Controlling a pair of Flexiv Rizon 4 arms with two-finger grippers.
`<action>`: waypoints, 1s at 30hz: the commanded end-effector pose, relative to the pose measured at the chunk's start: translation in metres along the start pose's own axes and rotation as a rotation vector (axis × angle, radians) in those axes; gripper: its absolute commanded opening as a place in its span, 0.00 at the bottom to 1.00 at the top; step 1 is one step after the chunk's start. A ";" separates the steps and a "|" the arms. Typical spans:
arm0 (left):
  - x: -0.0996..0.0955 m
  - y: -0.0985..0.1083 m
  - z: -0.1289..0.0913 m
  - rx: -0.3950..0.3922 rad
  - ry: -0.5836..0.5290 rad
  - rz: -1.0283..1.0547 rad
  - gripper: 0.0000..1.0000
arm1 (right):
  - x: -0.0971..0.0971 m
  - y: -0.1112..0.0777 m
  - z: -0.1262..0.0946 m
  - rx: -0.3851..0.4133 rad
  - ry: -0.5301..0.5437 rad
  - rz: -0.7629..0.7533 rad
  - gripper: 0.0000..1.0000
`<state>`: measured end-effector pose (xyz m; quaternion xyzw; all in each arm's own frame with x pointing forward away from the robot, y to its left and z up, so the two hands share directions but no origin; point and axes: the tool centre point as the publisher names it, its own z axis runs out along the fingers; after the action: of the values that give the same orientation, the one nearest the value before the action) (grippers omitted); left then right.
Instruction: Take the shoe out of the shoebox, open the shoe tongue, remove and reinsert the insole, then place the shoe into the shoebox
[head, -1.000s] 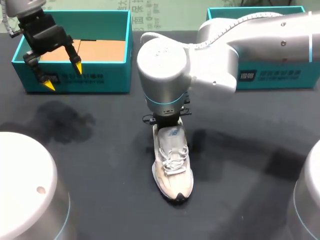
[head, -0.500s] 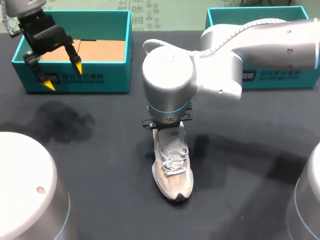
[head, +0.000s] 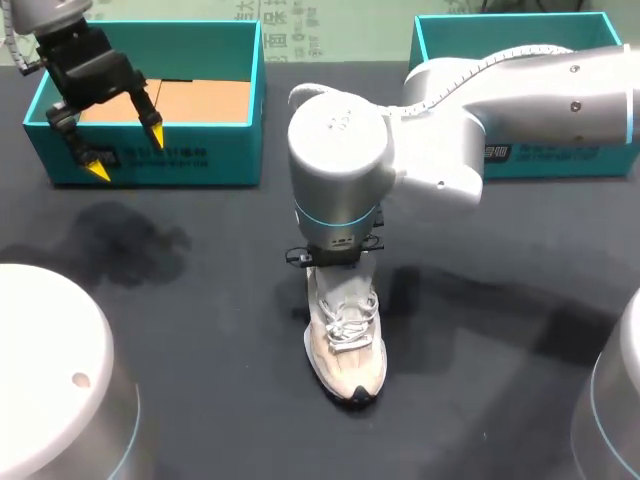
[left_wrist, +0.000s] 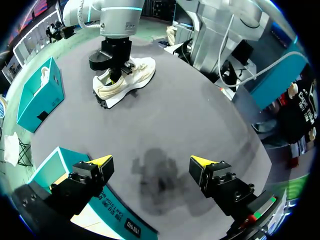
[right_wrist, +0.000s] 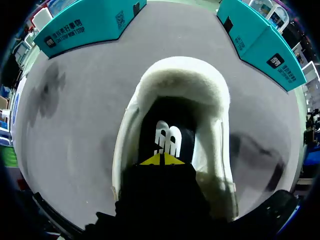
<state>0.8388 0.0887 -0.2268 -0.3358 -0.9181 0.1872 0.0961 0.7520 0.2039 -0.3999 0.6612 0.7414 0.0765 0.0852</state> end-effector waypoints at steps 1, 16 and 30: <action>0.001 0.000 0.000 -0.002 0.000 0.000 1.00 | -0.001 -0.011 0.001 -0.001 -0.003 0.012 0.00; 0.001 0.000 0.000 -0.002 0.000 0.000 1.00 | 0.000 0.000 -0.056 -0.074 -0.060 0.013 0.00; 0.001 0.000 0.000 -0.002 0.000 0.000 1.00 | -0.019 0.017 -0.042 0.130 0.041 -0.055 0.16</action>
<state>0.8388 0.0888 -0.2268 -0.3357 -0.9182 0.1873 0.0960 0.7546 0.1924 -0.3501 0.6450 0.7607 0.0359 0.0640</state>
